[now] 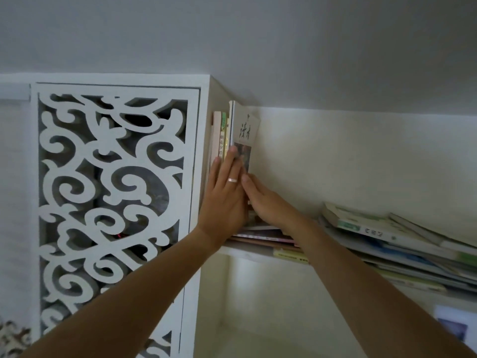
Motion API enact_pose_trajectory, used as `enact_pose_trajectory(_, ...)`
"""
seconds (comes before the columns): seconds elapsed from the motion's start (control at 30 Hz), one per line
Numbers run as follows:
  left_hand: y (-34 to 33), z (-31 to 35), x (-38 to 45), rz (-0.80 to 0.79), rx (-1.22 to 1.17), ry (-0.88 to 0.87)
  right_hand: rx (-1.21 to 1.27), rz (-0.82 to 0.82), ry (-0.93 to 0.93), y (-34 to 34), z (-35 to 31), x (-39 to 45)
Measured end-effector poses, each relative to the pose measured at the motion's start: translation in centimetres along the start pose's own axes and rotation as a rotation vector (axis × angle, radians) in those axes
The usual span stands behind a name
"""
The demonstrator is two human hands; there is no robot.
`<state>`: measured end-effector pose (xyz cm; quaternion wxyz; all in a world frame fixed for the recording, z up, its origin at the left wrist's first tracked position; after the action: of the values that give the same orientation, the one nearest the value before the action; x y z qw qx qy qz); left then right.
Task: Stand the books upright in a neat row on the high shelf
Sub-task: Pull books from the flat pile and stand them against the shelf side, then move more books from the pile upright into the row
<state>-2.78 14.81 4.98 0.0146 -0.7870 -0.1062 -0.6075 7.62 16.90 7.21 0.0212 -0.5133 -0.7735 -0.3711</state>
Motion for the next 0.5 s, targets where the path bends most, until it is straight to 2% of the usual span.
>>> enact_pose_trajectory(0.03,0.2,-0.1,-0.1,-0.016,0.028,-0.013,-0.081,-0.017,-0.044,0.2,0.4,-0.3)
enact_pose_trajectory(0.1,0.0,0.1,-0.5,-0.147,0.240,-0.139,-0.249,-0.062,-0.097,0.6,0.9,-1.0)
enact_pose_trajectory(0.17,-0.9,0.9,-1.0,-0.300,0.504,-0.399,-0.434,-0.099,-0.080,1.3,1.1,-1.7)
enact_pose_trajectory(0.2,-1.3,1.4,-1.0,-0.391,0.561,-0.508,-0.534,-0.114,-0.063,1.9,1.2,-2.0)
enact_pose_trajectory(0.27,-1.3,2.0,-0.5,-0.575,0.490,-0.613,-0.706,-0.139,-0.047,3.5,1.2,-2.5)
enact_pose_trajectory(0.33,-0.3,2.2,0.6,-0.693,0.269,-0.548,-0.803,-0.151,-0.085,5.2,1.2,-3.1)
enact_pose_trajectory(0.43,1.4,3.1,2.0,-0.696,0.009,-0.462,-0.883,-0.143,-0.125,6.7,1.6,-3.9)
enact_pose_trajectory(0.5,1.8,4.2,1.7,-0.844,-0.127,-0.424,-0.903,-0.172,-0.141,6.5,2.4,-4.5)
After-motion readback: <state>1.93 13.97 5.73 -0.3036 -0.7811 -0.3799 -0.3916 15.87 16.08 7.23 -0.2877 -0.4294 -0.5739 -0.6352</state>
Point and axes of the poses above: each hand's wrist, its own x-axis towards the middle knuckle, its own y-axis out of the back of the hand, z = x × y, the point moved 4 cm from there along x, towards the middle knuckle, and after that the axes turned 10 degrees about x, right-handed, at the moved point
